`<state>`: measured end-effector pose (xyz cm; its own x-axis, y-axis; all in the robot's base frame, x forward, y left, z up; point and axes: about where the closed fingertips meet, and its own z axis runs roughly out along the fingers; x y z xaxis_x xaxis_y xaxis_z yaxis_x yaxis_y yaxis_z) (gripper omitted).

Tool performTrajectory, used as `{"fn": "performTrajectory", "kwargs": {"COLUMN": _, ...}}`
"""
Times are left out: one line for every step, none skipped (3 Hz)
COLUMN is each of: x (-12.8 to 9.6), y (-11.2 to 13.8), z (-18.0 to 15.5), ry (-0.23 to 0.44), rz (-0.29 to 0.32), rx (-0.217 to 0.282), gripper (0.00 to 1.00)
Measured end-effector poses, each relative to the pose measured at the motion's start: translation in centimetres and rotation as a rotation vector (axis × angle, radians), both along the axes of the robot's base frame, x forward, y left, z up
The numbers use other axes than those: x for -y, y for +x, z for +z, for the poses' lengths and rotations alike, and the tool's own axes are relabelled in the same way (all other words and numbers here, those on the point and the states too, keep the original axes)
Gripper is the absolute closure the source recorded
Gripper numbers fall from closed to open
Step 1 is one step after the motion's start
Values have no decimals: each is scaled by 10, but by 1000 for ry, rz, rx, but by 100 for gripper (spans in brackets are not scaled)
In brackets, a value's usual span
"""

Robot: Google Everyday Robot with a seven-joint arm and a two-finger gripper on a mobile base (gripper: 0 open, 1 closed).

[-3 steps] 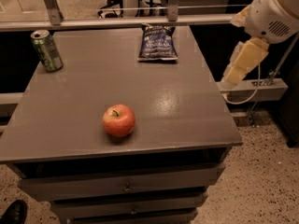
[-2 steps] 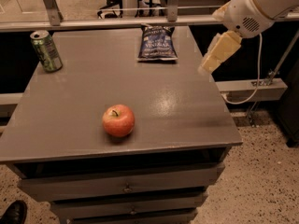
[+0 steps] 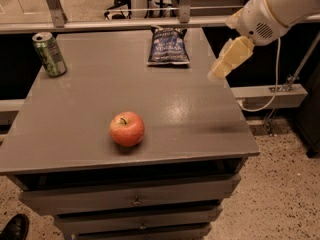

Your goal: Move blue chip bag near apple

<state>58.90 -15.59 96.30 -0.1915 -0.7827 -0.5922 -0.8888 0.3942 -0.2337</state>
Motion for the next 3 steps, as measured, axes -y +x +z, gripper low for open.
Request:
{"fn": "performTrajectory", "kwargs": {"x": -29, "y": 46, "z": -39, "ry": 173, "rz": -37, "rx": -21, "gripper": 0}}
{"fn": "performTrajectory", "kwargs": {"x": -46, "y": 89, "z": -59, "ry": 293, "rz": -76, "rx": 4, "gripper": 0}}
{"fn": "performTrajectory", "kwargs": {"x": -64, "y": 131, "z": -70, "ry": 373, "rz": -106, "rx": 52, "gripper": 0}}
